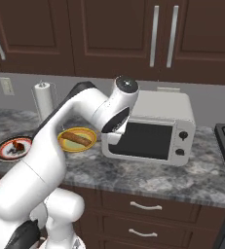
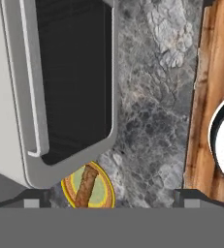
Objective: Open the toaster oven door. Place the baguette on the bottom rack in the toaster oven and place the chicken drumstick on the top rack.
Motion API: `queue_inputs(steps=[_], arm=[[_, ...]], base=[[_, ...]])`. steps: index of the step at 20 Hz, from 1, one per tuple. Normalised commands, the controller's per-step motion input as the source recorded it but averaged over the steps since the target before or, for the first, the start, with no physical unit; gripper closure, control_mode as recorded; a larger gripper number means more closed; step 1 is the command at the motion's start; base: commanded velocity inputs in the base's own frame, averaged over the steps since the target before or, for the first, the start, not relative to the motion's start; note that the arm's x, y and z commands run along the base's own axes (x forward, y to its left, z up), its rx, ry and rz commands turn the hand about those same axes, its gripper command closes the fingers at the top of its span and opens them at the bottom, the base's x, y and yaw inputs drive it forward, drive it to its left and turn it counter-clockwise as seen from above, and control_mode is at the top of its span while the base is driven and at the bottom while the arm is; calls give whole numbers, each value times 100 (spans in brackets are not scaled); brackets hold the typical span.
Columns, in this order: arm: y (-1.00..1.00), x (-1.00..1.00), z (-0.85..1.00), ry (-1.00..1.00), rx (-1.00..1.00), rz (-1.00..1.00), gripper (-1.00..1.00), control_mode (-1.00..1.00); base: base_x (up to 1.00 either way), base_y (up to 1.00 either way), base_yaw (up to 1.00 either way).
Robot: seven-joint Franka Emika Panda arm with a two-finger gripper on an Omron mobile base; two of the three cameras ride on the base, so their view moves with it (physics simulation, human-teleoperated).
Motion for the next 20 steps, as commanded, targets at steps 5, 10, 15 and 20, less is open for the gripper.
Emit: queue_inputs(steps=[5, 10, 15, 20], arm=[[0, 23, -23, 0, 19, -4, -100, -100], [0, 25, -22, 0, 7, 0, -100, -100], [0, 26, -10, 0, 0, 0, -100, -100], [0, 24, -11, 0, 0, 0, -100, -100]], base=[[0, 0, 0], [0, 0, 0], [0, 0, 0], [0, 0, 0]])
